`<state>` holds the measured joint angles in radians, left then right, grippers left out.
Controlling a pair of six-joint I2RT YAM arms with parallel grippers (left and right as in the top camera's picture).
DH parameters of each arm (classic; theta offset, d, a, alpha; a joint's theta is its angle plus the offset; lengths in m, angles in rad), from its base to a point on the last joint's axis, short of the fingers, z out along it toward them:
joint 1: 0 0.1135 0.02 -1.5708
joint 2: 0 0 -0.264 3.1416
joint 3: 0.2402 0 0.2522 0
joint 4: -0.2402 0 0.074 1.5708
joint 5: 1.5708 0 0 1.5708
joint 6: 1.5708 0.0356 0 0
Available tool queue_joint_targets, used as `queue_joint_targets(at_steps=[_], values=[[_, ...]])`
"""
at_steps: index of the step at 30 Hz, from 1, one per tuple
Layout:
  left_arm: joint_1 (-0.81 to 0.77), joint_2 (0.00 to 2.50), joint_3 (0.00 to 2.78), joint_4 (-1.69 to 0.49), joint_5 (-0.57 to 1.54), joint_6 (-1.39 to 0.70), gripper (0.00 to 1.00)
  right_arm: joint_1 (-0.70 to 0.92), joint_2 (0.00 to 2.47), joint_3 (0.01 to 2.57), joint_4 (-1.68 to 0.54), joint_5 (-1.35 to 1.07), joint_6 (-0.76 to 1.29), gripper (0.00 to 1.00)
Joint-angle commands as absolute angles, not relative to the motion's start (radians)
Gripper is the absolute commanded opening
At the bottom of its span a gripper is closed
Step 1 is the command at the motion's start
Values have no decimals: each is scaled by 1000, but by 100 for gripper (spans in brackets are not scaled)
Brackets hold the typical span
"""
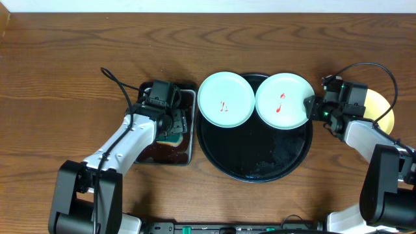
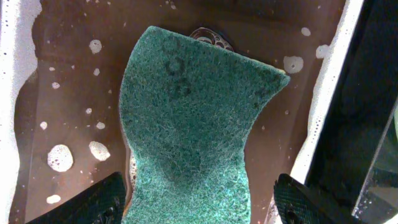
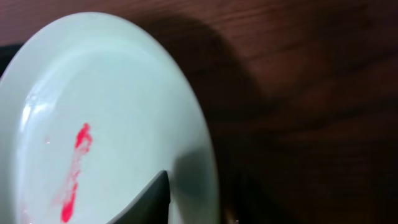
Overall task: Clean dirty plates on tray and stack at the side
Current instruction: 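Grasp the right pale green plate and drag it toward the tray edge, then rinse the sponge in the basin and lift it with the left gripper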
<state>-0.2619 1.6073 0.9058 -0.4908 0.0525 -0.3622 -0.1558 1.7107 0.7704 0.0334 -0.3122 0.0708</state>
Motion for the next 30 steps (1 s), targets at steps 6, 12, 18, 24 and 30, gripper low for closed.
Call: queue_joint_targets(at_steps=[6,12,18,24,30], values=[[-259,1617,891,-492,41,-363,77,-150,1687,783,34,-281,74,1],[-259,1617,891,-492,41,-364,77,-150,1561,783,-81,-258,74,1],[-259,1617,891,-492,41,-364,77,-148,1453,783,-342,-266,117,1],[-259,1617,891,-492,41,-364,77,-132,1464,769,-501,-266,115,1],[-259,1619,891,-492,41,-364,77,-114,1465,738,-484,-266,115,1]])
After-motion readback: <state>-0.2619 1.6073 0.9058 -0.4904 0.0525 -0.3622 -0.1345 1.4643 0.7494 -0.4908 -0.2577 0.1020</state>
